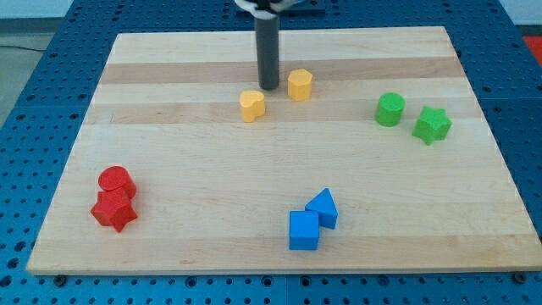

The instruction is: Place the yellow heart at the bottom left of the yellow hexagon

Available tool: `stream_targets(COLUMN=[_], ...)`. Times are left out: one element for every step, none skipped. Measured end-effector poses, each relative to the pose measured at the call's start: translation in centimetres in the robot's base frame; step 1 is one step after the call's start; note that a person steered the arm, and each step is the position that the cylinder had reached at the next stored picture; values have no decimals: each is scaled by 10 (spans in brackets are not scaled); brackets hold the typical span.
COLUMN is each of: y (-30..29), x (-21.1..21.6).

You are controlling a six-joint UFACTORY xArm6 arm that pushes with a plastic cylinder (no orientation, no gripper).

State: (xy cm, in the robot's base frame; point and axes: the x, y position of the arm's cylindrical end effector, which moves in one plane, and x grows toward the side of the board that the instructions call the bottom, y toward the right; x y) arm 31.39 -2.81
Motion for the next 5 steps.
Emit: stream_targets(y=[64,92,36,-37,-70], x=[15,31,29,24,42])
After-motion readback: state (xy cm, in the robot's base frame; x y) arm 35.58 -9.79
